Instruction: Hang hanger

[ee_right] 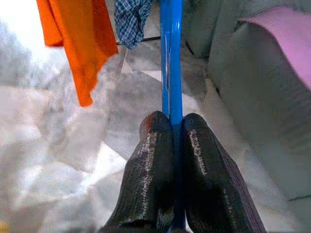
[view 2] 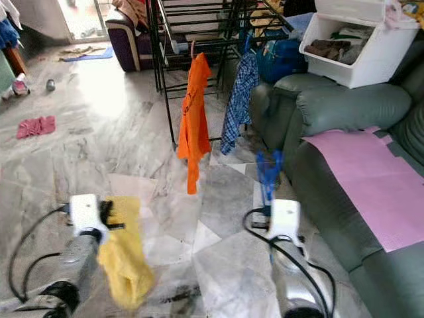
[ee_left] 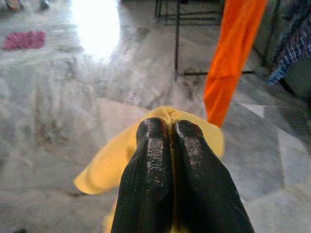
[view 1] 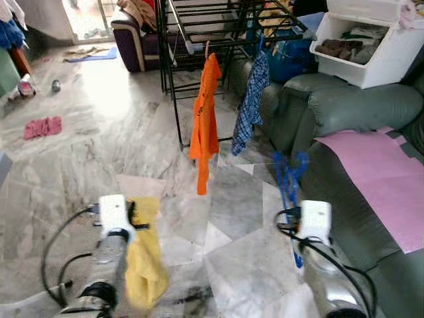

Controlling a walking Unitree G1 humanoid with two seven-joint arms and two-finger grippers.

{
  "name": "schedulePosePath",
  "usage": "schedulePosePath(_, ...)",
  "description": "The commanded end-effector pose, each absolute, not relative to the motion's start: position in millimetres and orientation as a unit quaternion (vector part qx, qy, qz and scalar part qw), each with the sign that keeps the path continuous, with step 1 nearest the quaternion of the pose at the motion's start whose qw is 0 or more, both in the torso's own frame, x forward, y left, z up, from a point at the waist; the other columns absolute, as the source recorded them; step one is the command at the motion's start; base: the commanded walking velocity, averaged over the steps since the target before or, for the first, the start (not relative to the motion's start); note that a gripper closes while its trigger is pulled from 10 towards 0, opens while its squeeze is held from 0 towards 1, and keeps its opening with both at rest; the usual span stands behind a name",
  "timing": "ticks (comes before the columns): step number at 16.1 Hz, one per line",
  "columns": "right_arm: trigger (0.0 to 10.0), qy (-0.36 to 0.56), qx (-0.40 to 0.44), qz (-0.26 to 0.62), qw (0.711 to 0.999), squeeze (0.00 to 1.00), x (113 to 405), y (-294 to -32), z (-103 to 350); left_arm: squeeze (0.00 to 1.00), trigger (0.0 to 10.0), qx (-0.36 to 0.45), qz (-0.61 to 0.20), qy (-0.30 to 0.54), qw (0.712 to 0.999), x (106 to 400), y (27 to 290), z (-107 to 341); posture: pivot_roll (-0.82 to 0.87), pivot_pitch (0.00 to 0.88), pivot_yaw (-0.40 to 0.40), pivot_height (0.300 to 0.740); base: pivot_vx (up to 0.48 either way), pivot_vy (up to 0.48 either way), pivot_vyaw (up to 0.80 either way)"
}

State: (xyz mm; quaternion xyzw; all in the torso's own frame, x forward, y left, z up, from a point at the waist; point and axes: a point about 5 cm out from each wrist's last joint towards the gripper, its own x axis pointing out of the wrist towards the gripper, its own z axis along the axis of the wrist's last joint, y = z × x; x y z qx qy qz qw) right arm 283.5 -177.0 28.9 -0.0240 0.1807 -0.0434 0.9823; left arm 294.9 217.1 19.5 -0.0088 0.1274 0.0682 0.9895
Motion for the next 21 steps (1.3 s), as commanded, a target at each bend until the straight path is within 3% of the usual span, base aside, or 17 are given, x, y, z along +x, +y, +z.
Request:
schedulePosePath(1, 10.0, 0.133, -0.055, -0.048, 0.989, 0.0, 297, -182, 46, 0.0, 10.0, 0.013, 0.066, 0.098, 0.993, 298, 225, 29, 0.05, 0.0, -0.049, 0.74, 0.0, 0.0, 0.0)
schedulePosePath(6, 10.0, 0.022, -0.13, -0.059, 0.99, 0.0, 339, -185, 92, 0.0, 10.0, 0.051, 0.125, 0.072, 0.988, 290, 270, 44, 0.1, 0.0, -0.019, 0.74, 0.0, 0.0, 0.0)
schedulePosePath(7, 10.0, 0.009, -0.137, -0.069, 0.988, 0.0, 351, -187, 103, 0.0, 10.0, 0.081, 0.112, 0.051, 0.989, 295, 281, 59, 0.15, 0.0, -0.05, 0.74, 0.0, 0.0, 0.0)
schedulePosePath(12, 10.0, 0.042, -0.088, -0.03, 0.995, 0.0, 366, -162, 106, 0.0, 10.0, 0.111, 0.045, 0.058, 0.991, 309, 280, 74, 0.21, 0.0, -0.09, 0.74, 0.0, 0.0, 0.0)
schedulePosePath(16, 10.0, 0.092, -0.03, -0.027, 0.995, 0.0, 330, -154, 58, 0.0, 10.0, 0.086, 0.064, 0.067, 0.992, 282, 257, 40, 0.2, 0.0, -0.109, 0.74, 0.0, 0.0, 0.0)
schedulePosePath(21, 10.0, 0.082, -0.039, -0.018, 0.996, 0.0, 284, -173, 45, 0.0, 10.0, 0.096, 0.086, 0.012, 0.992, 272, 260, 54, 0.15, 0.007, -0.08, 0.74, 0.0, 0.0, 0.0)
